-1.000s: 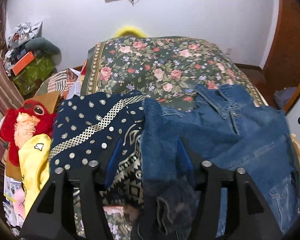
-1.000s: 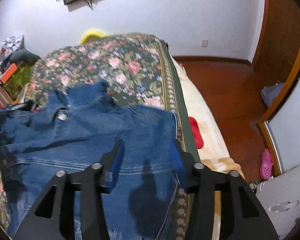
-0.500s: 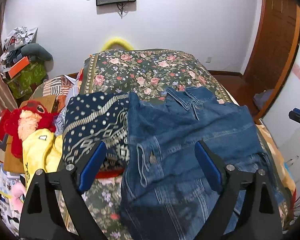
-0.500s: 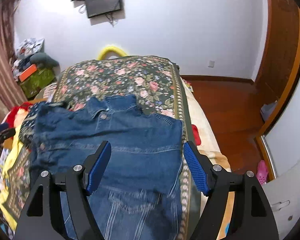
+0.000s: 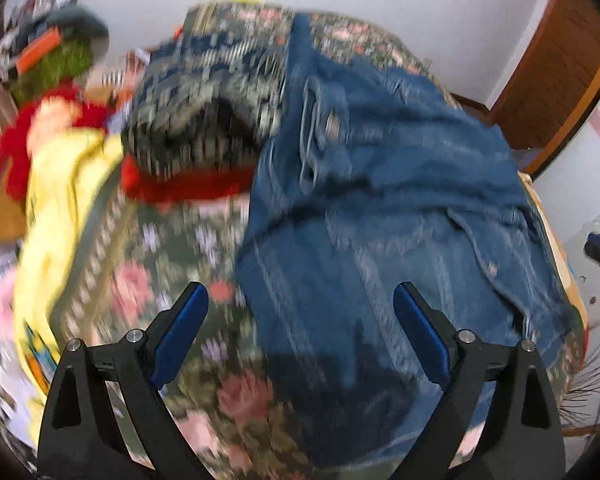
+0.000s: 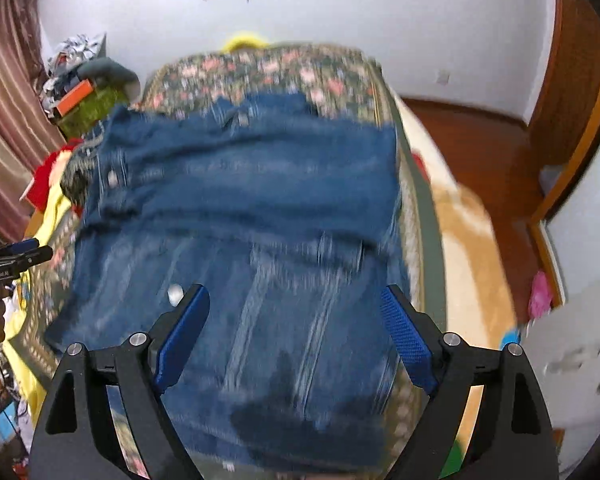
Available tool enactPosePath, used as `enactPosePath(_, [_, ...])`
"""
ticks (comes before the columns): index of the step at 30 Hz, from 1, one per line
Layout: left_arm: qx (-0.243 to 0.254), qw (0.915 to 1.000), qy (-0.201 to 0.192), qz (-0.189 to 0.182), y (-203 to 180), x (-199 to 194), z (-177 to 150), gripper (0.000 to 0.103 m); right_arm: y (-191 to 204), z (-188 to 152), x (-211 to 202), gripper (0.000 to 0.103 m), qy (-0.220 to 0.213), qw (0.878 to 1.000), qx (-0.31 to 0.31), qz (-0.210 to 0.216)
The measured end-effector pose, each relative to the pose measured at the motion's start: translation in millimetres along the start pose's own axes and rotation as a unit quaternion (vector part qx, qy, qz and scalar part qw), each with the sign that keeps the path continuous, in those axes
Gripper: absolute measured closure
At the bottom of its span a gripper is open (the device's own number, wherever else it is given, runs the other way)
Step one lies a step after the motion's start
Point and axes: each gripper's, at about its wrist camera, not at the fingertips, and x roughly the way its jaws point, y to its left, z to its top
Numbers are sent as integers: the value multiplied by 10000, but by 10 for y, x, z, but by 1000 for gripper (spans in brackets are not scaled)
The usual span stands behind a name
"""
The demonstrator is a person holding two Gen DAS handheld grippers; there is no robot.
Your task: Fold large clothes
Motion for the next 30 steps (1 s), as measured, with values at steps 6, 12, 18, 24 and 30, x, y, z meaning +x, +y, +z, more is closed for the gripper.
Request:
enactPosePath(6, [-469, 9972, 513, -284, 162, 205, -399, 9, -333, -453, 205, 18, 590, 9956, 721, -75])
enactPosePath(12, [-860, 9910, 731, -722, 178, 335, -635, 9, -685, -639, 232, 18, 867, 9855, 1457, 80])
enactPosePath(18, [-948, 9854, 884, -1107, 34, 482, -766, 9, -750, -663, 340, 18, 981, 9810, 1648, 288])
enactPosePath(24, [-1348, 9724, 1038, -1594, 112, 583, -754, 21, -777, -674, 519, 18, 977, 9719, 1954, 875])
enactPosePath(30, [-1271, 9730, 824, -1742, 105, 512, -764, 42, -734, -601, 625, 51, 1007, 9747, 1786, 886])
